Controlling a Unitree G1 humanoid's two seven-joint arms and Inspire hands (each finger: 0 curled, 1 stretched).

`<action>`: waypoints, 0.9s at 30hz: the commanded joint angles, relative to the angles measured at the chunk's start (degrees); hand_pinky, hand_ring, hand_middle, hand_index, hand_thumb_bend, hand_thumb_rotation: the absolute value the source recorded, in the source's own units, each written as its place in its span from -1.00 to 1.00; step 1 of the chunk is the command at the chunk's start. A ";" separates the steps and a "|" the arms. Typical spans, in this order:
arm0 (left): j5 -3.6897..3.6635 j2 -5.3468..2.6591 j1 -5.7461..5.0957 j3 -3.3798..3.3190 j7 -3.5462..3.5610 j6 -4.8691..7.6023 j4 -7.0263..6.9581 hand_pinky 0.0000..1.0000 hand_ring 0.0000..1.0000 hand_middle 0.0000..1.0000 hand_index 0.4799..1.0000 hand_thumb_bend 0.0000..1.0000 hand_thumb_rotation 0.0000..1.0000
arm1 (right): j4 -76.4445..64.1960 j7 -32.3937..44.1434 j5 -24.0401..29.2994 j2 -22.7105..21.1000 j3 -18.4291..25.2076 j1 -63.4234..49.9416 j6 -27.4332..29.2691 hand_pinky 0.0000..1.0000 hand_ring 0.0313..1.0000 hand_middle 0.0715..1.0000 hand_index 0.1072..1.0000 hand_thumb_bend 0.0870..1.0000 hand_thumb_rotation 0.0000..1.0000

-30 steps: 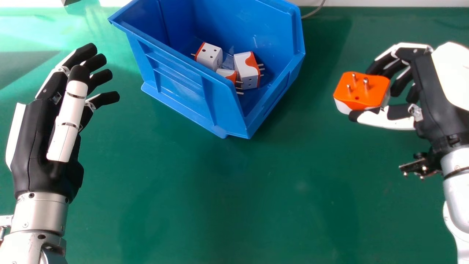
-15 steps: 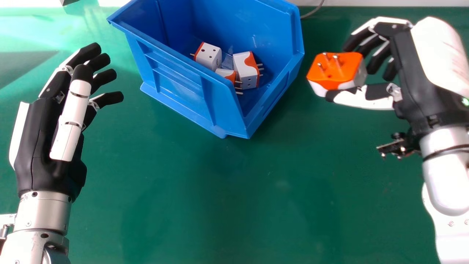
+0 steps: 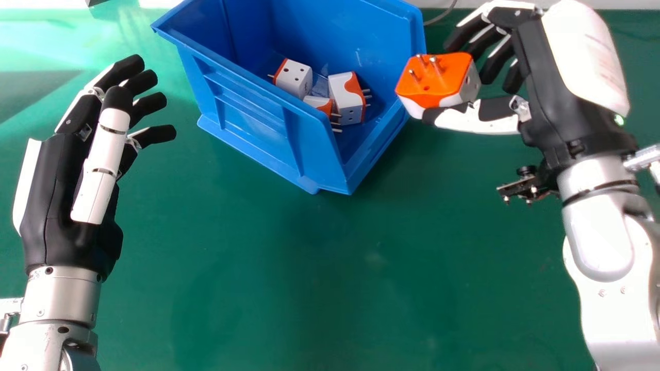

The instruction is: Pick all objects and put in blue box

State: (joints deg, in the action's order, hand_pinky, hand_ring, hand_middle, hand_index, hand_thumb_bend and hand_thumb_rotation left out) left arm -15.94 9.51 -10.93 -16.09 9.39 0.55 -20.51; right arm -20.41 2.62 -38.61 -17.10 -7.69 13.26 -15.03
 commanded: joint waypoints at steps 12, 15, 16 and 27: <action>0.15 0.39 0.35 -0.53 -0.27 0.69 -0.61 0.43 0.63 0.69 0.32 -0.08 0.45 | 6.91 -3.24 -1.62 3.01 -3.38 9.39 3.10 -0.42 -0.22 -0.06 -0.03 -0.12 -1.00; -0.29 0.34 0.31 -0.55 0.06 0.90 -0.46 0.43 0.63 0.69 0.32 -0.09 0.45 | 9.00 -3.29 -0.24 3.83 -3.48 10.80 3.71 -0.42 -0.22 -0.06 -0.04 -0.12 -1.00; -0.33 0.30 0.28 -0.54 0.11 0.88 -0.45 0.43 0.63 0.69 0.32 -0.09 0.45 | 9.84 -3.53 0.16 4.23 -3.49 11.27 3.95 -0.42 -0.22 -0.06 -0.04 -0.12 -1.00; -0.24 0.23 0.21 -0.78 0.88 1.83 0.45 0.48 0.66 0.71 0.36 -0.10 0.47 | 19.48 -6.78 1.08 7.28 -4.58 17.04 6.18 -0.41 -0.21 -0.04 -0.05 -0.12 -1.00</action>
State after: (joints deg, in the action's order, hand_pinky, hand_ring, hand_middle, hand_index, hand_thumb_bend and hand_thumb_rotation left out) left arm -15.85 9.55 -10.86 -16.33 9.93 0.82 -19.81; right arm -0.87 -2.48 -38.32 -10.36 -12.35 27.64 -10.49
